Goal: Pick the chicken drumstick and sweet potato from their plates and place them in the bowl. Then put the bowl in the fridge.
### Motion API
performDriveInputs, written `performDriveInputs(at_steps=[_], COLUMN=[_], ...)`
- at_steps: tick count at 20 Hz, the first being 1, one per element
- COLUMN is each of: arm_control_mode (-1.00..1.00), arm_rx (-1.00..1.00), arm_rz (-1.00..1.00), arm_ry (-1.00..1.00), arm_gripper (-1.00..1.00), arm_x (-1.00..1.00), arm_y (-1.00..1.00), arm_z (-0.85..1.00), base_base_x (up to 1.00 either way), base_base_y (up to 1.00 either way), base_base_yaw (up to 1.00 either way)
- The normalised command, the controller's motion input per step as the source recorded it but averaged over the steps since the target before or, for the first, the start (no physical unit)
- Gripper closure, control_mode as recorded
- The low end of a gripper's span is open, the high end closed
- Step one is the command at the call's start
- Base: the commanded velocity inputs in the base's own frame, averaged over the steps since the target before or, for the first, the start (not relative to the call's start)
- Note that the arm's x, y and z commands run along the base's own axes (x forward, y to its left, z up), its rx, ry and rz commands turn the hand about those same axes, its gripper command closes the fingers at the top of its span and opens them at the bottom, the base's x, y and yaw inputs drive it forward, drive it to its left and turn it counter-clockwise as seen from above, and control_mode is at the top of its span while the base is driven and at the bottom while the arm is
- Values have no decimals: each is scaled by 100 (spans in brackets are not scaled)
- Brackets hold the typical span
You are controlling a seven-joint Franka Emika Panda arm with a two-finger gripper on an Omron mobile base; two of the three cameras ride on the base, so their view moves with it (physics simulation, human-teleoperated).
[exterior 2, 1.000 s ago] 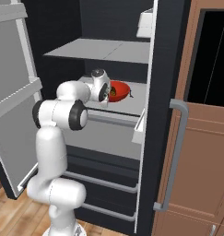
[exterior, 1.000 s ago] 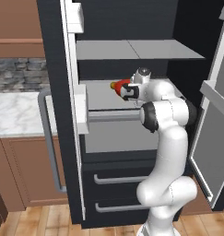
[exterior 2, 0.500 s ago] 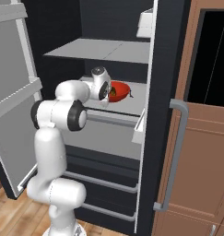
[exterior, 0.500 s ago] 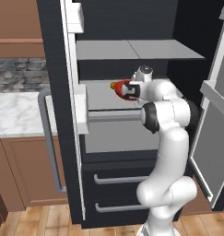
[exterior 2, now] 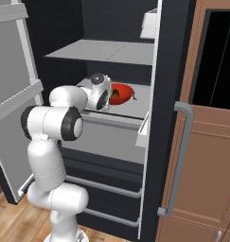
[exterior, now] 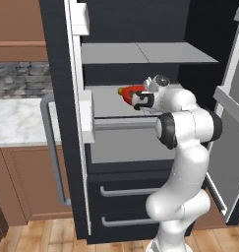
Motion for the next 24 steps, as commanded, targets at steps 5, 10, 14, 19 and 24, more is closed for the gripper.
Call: performDriveInputs(at_steps=[5,10,14,19,24], arm_control_mode=[-100,-100,-100,-100,-100], arm_rx=[-1,-12,-20,-28,-16], arm_rz=[8,6,3,13,37], arm_ry=[-3,0,0,-1,0], arm_gripper=[-100,-100,-100,-100,-100], arm_x=[-38,-49,-58,-64,-72], arm_y=[0,0,0,2,5], arm_z=[39,27,19,18,24], base_base_x=[0,0,0,0,0], base_base_y=[0,0,0,0,0], base_base_yaw=[0,0,0,0,0])
